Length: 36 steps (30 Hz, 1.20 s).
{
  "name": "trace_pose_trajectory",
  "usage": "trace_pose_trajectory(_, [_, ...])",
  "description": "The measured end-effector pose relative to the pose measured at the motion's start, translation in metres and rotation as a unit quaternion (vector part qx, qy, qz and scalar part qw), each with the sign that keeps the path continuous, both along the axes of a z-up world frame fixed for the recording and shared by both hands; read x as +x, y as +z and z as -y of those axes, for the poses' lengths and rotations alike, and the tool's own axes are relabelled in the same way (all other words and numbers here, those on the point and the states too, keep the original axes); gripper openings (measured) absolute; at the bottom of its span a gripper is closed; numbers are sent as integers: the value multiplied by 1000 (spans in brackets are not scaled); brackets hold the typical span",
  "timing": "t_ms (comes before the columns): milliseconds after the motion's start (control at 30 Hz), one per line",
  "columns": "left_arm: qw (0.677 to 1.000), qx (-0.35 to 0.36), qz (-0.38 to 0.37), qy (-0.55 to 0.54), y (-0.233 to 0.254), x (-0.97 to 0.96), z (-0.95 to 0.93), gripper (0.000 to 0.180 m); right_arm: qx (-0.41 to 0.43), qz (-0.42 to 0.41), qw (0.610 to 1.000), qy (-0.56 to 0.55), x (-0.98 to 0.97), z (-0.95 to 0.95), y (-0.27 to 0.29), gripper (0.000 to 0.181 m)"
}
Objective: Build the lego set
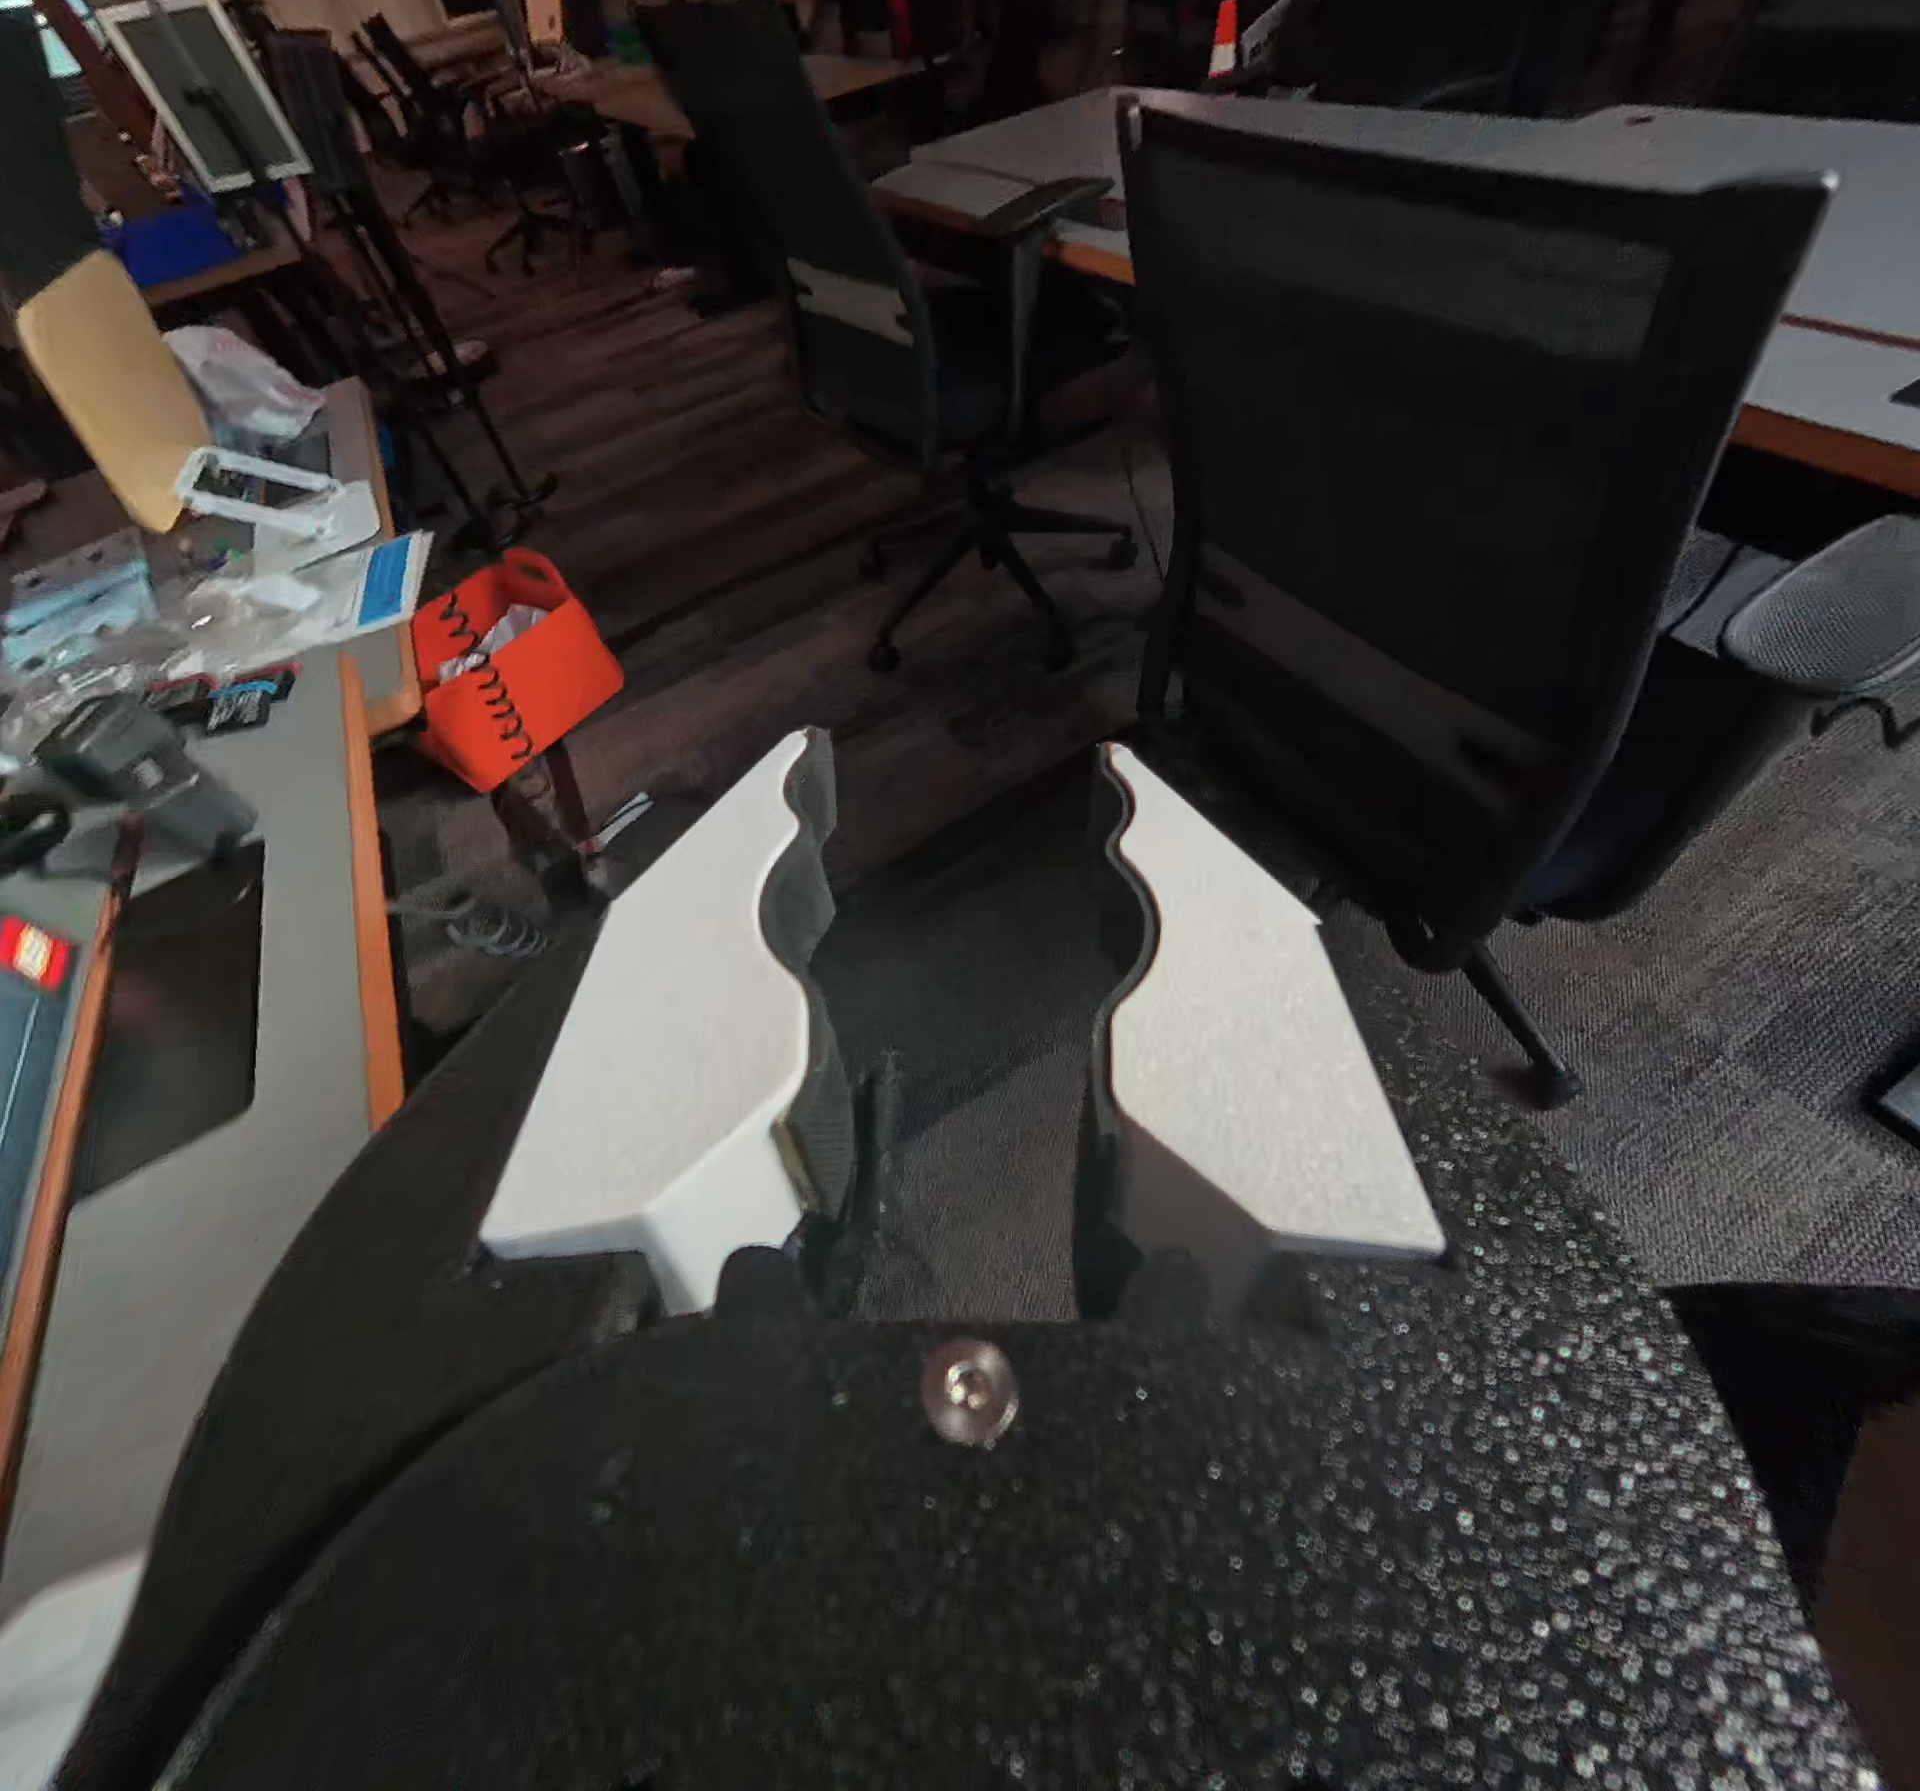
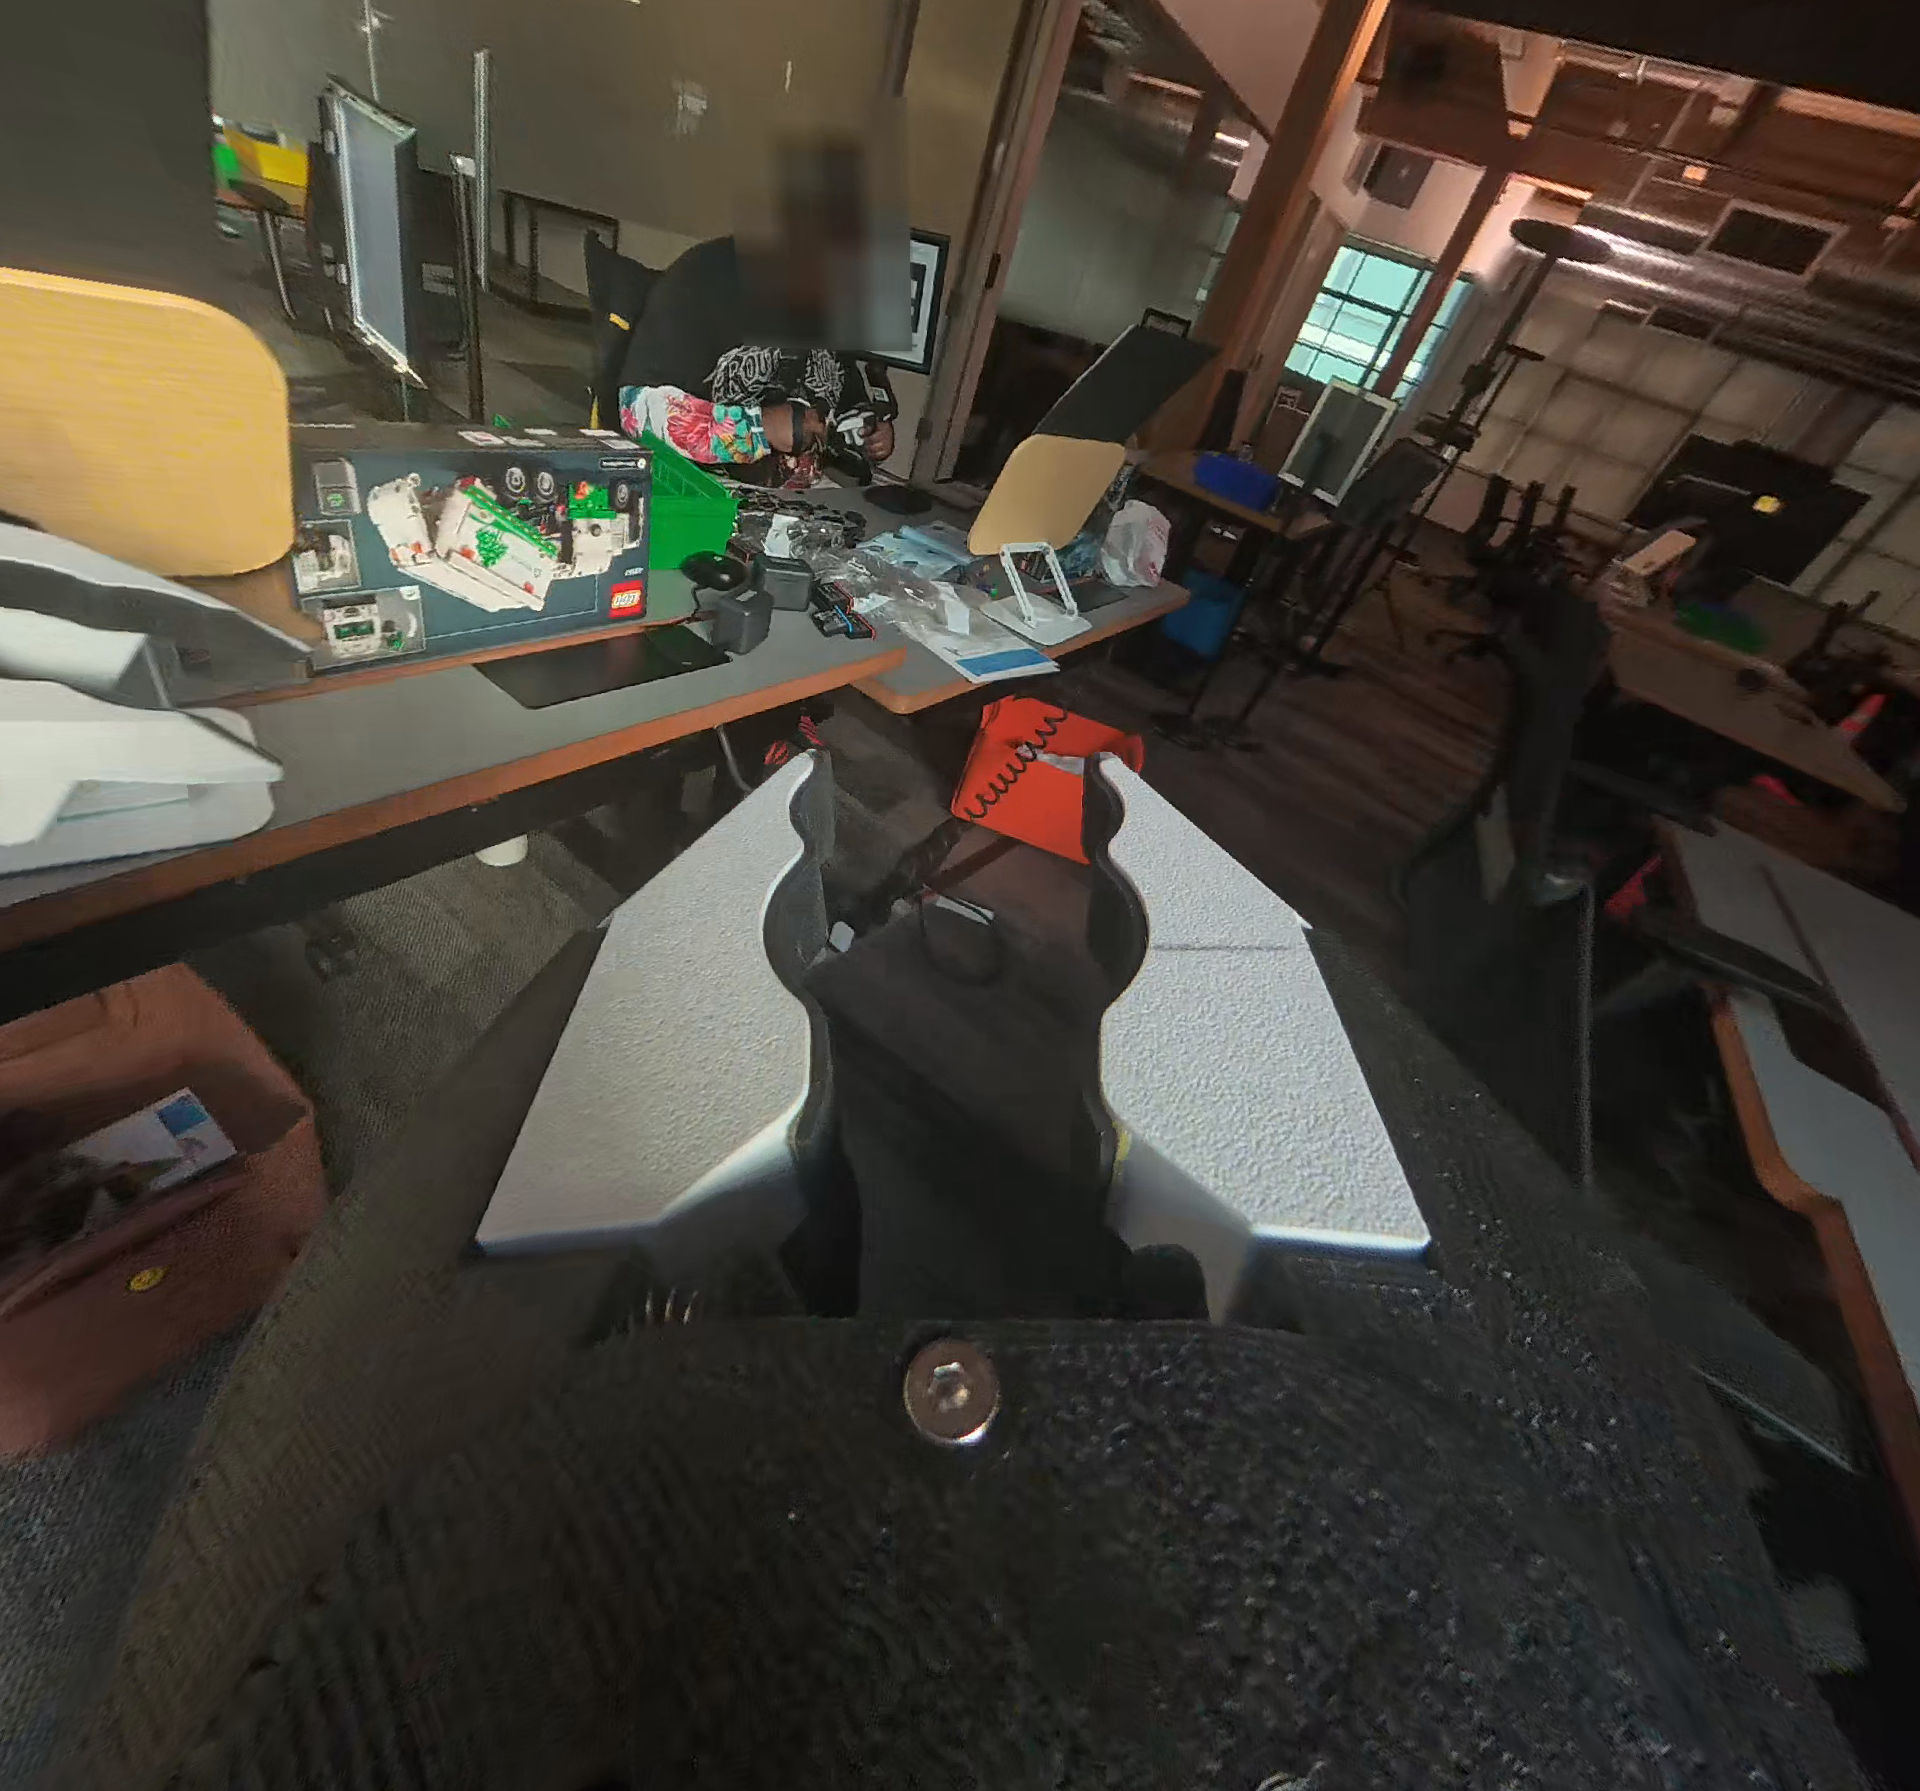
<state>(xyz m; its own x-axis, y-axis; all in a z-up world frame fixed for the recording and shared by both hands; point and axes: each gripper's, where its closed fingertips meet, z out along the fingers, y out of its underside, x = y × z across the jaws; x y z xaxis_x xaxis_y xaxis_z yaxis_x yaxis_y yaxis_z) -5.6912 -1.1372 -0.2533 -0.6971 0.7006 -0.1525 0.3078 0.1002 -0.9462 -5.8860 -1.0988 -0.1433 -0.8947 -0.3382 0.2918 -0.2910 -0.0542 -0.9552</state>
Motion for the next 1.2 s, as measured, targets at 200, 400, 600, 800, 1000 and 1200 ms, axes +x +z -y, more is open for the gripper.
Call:
trace_pose_trajectory(200, [993,-10,-76,-84,25,-103,194,49,56,44,997,25,-19,172,-46,47])
trace_pose_trajectory(400, [992,-60,-59,-97,22,-173,404,43,76,31,997,10,-76,363,-84,37])
trace_pose_trajectory(600, [990,-57,-28,-125,46,-218,604,49,69,95,993,7,-132,579,-46,37])
trace_pose_trajectory(800, [993,3,-73,-94,-3,-216,803,64,17,53,998,12,-154,786,-33,42])
trace_pose_trajectory(1000, [992,-67,59,-87,-36,-253,1030,62,-8,16,1000,4,-172,1012,-46,46])
trace_pose_trajectory(1200, [992,-3,4,-124,-16,-305,1219,64,16,27,999,-3,-214,1206,-24,49])
